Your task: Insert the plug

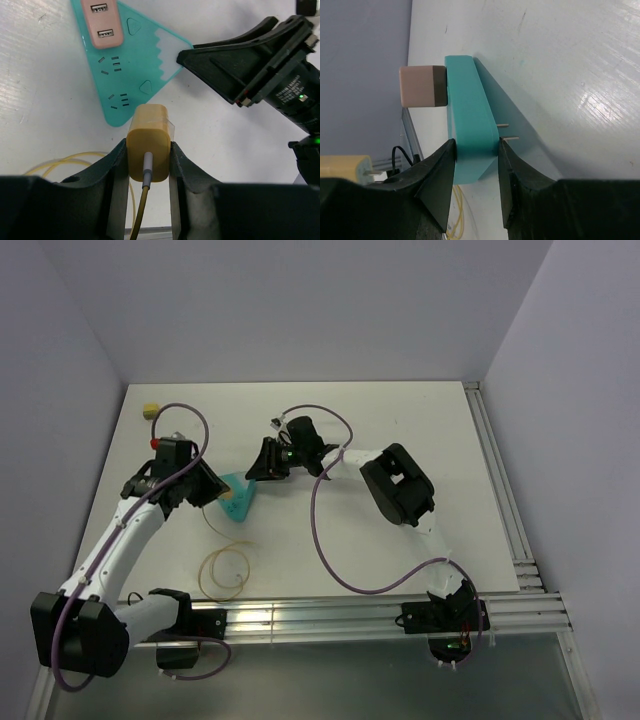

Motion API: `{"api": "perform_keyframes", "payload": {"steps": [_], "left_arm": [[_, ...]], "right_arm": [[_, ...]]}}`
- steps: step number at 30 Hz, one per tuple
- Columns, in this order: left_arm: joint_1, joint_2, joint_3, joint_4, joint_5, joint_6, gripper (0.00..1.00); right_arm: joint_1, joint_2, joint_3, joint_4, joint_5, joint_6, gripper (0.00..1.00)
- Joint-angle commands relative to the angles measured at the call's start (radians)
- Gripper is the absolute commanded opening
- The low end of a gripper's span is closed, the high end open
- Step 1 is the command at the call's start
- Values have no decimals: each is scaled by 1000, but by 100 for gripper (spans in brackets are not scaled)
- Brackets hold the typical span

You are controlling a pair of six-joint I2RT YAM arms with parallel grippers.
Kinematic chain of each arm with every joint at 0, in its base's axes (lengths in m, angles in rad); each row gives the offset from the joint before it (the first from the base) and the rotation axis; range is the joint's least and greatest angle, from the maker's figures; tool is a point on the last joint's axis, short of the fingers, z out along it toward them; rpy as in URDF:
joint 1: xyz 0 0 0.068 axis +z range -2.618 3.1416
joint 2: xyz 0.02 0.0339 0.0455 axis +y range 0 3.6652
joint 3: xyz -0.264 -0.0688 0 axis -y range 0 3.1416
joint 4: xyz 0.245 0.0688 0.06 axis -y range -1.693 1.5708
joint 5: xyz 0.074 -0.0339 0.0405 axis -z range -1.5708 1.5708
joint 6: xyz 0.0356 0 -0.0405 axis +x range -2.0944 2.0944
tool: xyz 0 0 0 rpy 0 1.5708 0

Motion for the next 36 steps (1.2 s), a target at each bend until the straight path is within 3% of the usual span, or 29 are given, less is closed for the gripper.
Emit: {"api": "perform_keyframes", "payload": {"steps": [1, 3, 13, 20, 36], "left_arm": [[6, 35, -12, 40, 6, -22, 0], [6, 61, -21, 49, -11, -27, 0], [18, 113, -68, 97, -100, -81, 0], [81, 104, -102, 167, -62, -59, 0], [92, 220, -76, 268, -48, -28, 0]], "right_arm": [[7, 7, 29, -11, 43, -37, 6], [6, 5, 18, 3, 41, -35, 0], [-5, -13, -25, 30, 55, -51, 0], [-7, -7, -26, 44, 47, -51, 0], [-7, 4, -36, 82, 41, -31, 0]]}}
